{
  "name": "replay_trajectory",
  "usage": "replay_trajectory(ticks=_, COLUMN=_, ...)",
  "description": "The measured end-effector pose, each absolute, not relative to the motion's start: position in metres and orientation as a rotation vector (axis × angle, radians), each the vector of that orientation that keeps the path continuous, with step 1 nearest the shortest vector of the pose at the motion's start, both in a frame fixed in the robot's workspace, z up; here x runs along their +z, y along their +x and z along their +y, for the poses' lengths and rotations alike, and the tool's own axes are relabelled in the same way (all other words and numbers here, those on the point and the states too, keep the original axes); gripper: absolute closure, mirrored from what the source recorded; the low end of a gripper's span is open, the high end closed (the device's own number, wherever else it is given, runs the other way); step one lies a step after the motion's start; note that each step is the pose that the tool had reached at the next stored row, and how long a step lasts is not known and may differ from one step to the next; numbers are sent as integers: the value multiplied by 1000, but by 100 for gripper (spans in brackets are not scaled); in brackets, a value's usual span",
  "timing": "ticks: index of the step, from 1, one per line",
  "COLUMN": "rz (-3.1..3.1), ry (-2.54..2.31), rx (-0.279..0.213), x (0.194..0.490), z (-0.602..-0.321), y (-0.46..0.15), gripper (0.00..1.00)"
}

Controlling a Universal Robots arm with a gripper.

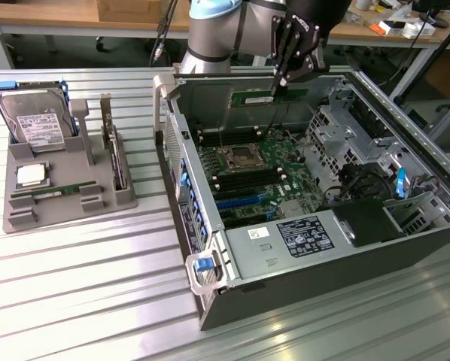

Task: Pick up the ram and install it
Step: 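Pick up the ram and move it above insertion slot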

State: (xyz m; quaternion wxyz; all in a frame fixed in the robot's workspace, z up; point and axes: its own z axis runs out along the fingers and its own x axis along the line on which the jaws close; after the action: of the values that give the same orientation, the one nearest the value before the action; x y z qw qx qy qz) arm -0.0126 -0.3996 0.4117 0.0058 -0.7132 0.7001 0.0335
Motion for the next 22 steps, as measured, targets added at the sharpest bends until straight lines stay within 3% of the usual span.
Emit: replay_trajectory(ticks=22, rz=2192, ry=-2233, rx=105, x=412, z=-400, y=45, gripper=87)
